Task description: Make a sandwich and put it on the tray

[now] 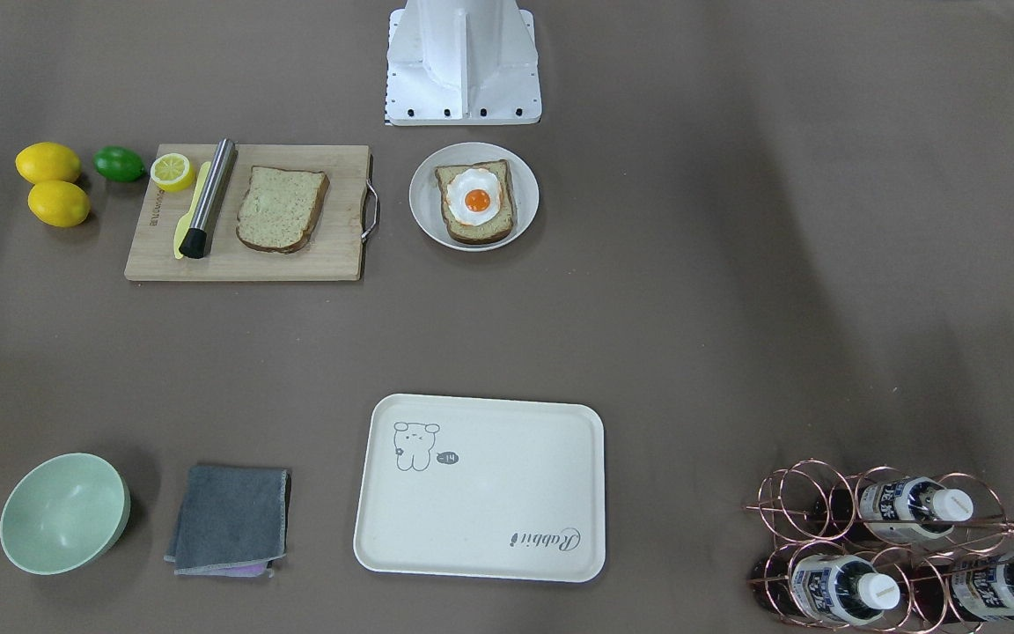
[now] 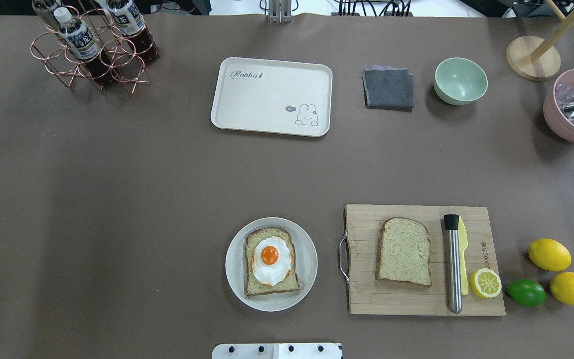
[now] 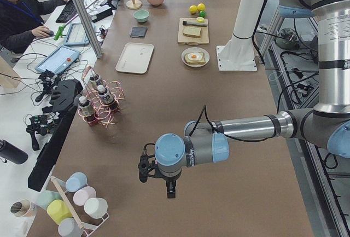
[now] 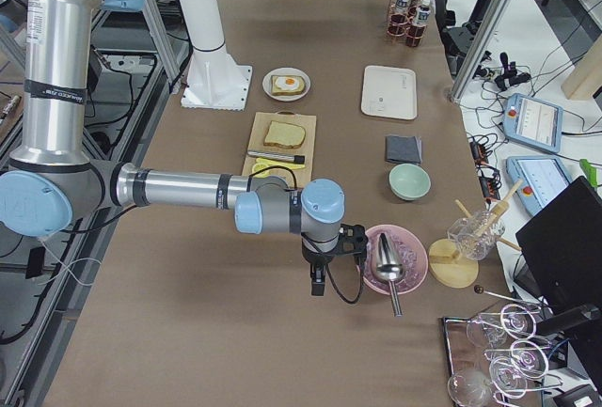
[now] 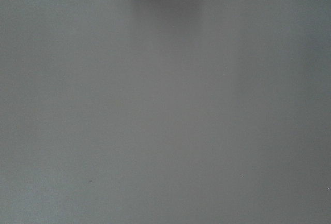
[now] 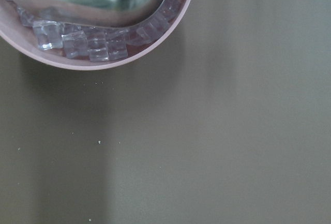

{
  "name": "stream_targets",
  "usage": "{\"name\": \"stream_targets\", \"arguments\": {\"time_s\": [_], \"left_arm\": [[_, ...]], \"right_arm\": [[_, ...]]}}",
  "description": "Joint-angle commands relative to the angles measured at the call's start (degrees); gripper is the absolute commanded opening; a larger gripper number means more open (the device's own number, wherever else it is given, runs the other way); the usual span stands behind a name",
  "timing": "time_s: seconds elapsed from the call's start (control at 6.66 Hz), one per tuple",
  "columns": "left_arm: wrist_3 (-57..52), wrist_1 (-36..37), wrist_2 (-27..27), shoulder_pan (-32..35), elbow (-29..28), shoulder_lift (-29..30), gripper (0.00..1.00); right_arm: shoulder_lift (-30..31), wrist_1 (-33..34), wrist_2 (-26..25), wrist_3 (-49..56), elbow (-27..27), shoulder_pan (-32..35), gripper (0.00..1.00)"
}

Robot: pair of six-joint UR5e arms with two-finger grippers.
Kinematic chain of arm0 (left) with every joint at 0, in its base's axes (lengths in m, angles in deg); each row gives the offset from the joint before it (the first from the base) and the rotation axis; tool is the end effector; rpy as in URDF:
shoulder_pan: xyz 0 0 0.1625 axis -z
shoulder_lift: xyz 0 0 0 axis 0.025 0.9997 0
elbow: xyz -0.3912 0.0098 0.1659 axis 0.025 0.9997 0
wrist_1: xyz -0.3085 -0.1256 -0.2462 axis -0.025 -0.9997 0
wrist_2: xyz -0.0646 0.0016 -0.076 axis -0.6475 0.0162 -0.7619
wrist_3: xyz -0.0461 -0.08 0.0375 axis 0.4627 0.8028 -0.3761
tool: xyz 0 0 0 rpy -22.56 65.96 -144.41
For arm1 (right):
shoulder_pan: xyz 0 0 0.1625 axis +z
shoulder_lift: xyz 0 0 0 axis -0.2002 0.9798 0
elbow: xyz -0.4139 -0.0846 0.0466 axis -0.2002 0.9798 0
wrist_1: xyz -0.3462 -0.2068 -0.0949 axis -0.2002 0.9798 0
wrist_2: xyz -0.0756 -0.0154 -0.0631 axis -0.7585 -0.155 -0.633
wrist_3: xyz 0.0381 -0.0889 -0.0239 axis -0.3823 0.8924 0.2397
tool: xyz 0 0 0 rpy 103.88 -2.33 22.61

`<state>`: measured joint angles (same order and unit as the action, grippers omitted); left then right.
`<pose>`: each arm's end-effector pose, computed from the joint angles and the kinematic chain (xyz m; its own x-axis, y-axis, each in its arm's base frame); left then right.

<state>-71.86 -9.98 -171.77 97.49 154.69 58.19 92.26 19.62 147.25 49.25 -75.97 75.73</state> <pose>-0.1250 -0.4011 0.7037 0.6834 -0.0732 -0.7264 0.0731 0.9968 -0.0317 0.0497 -0.4356 0.6697 0.7734 -0.0309 0.6332 0.0142 0.9994 0.0315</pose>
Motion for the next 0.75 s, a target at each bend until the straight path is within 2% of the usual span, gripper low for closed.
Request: {"name": "stream_targets", "arguments": {"time_s": [0.0, 0.45, 0.6], "left_arm": [[-0.10, -0.06, 0.04, -0.05, 0.24, -0.48, 0.99], [-0.45, -0.15, 0.04, -0.05, 0.33, -0.57, 0.99], [-0.37, -0.15, -0.05, -0.05, 0.33, -0.05, 0.99]], "right_arm": [[0.33, -0.51, 0.07, 0.00, 0.12, 0.00, 1.00], [0.59, -0.51, 0.24, 0.00, 0.12, 0.00, 1.00], [0.68, -0.51, 2.24, 0.09, 0.21, 0.00, 1.00]]}}
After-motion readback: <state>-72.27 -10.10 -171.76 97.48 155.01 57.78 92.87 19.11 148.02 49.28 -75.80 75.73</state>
